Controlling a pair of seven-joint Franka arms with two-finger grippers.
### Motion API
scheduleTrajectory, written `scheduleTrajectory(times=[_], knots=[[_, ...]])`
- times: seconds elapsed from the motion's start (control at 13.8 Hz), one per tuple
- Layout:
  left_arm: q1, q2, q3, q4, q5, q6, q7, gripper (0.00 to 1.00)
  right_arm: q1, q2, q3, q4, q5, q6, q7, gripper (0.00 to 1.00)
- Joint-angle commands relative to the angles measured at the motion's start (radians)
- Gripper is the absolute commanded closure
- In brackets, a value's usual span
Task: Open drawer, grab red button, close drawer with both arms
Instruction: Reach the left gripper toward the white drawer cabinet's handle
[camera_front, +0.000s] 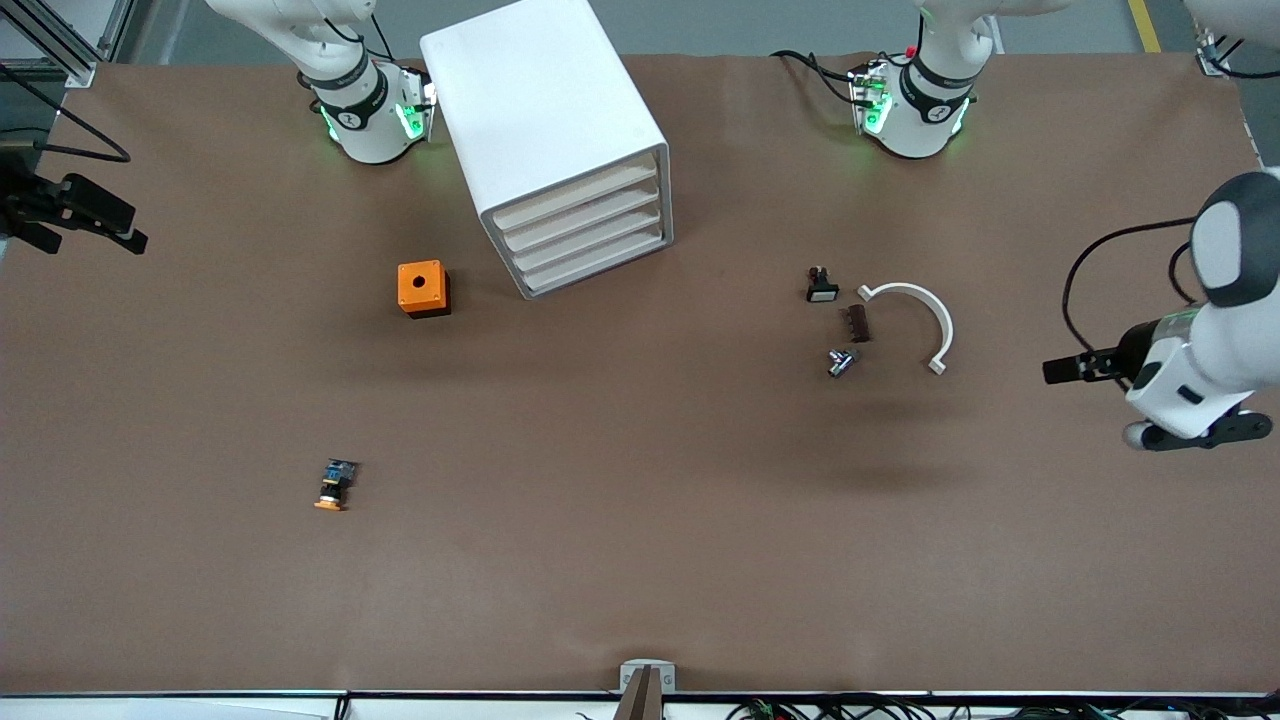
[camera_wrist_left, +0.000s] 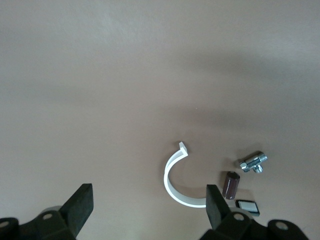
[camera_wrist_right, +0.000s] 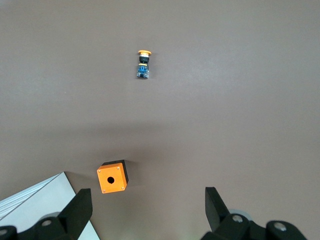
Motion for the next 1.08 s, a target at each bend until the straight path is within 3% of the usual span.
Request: scheduleTrajectory(times=[0.0,0.36,0.72,0.87,1.01], knots=[[-0.052,0.046,-0.001,0.036,0.027,-0.013,-0.109,0.01,0.016,-0.029,0.000,-0.025,0.002,0.004,-0.005,0.00],[-0.186,0.120,0.002,0.042,0.038,-0.013,-0.330,0.01,0.035,-0.029,0.000,-0.023,0.002,0.005,-0.005,0.00],[-0.339,0.168,-0.003,0.057,0.014,-0.059,-0.686,0.01,0.034,-0.028,0.000,-0.025,0.002,0.005,-0.007,0.00],[-0.384,0.201,-0.003,0.079,-0.063,-0.093,-0.825,0.01,0.034,-0.028,0.000,-0.025,0.002,0.004,-0.005,0.00],[-0.399,0.255,-0.003,0.118,-0.220,-0.097,-1.018,0.01,0.034,-0.028,0.000,-0.025,0.002,0.004,-0.007,0.00]])
